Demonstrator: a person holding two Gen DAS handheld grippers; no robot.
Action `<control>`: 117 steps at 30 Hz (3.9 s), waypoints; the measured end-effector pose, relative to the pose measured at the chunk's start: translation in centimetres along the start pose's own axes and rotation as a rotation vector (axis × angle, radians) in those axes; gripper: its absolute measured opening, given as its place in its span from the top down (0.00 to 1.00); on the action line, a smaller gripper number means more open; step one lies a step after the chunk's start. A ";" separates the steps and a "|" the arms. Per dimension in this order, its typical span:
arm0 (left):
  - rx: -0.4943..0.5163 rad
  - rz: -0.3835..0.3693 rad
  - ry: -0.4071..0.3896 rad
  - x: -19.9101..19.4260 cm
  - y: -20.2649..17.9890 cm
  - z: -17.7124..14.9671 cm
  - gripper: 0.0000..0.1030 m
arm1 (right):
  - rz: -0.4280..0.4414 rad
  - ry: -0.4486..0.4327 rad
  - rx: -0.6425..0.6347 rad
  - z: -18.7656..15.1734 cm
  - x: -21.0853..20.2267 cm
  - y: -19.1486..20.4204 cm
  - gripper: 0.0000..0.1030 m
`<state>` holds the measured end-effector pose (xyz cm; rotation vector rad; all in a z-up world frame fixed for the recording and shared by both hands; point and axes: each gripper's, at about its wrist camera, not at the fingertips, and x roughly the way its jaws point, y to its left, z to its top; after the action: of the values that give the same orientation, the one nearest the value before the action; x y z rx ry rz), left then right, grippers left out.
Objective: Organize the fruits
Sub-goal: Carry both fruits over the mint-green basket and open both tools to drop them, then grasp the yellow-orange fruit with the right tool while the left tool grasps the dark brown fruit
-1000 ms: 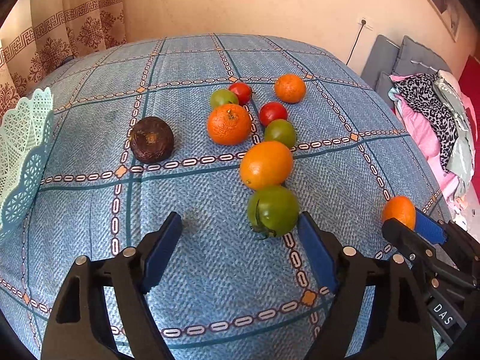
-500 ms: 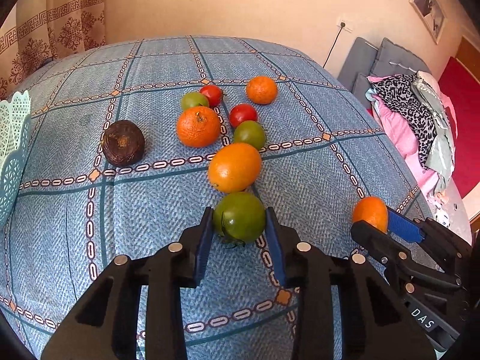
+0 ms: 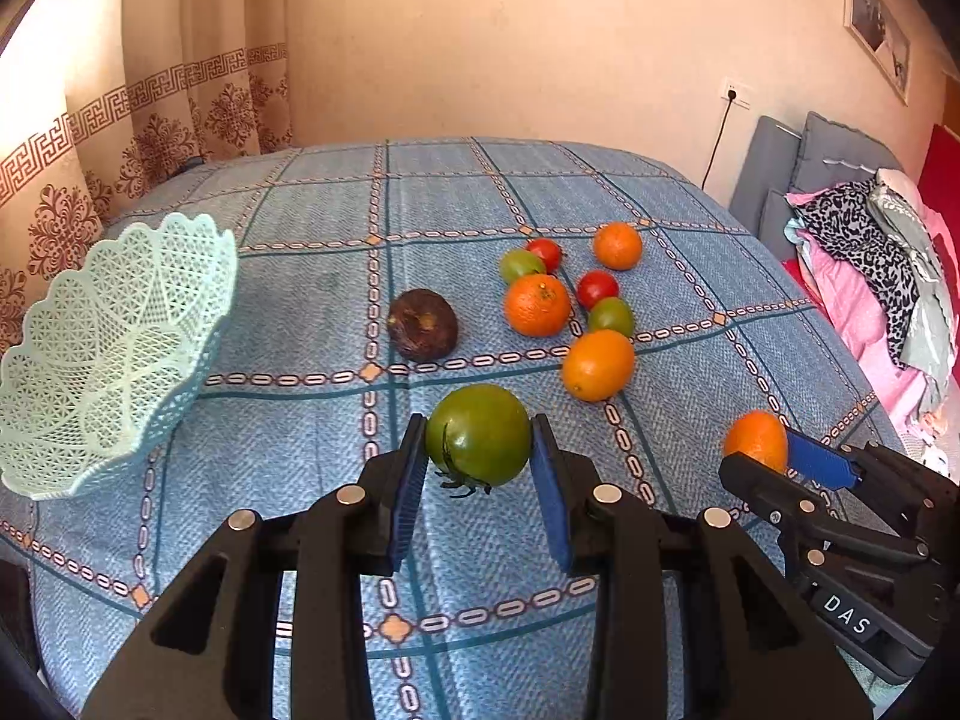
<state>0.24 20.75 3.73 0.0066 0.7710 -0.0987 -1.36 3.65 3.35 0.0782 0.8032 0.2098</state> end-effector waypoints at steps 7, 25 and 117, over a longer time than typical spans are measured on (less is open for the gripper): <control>-0.046 0.124 -0.087 -2.9 4.2 0.7 0.66 | 0.069 0.014 -0.025 0.3 0.8 3.3 0.60; -0.204 0.342 -0.137 -5.1 16.4 0.5 0.66 | 0.252 -0.043 -0.131 5.9 2.5 15.2 0.60; -0.025 0.203 -0.101 -1.0 5.0 3.5 0.03 | -0.001 0.039 0.027 3.7 6.5 2.7 0.58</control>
<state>2.44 25.65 6.80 0.0554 0.6665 0.1025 5.22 7.67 1.72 0.0993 0.8445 0.2001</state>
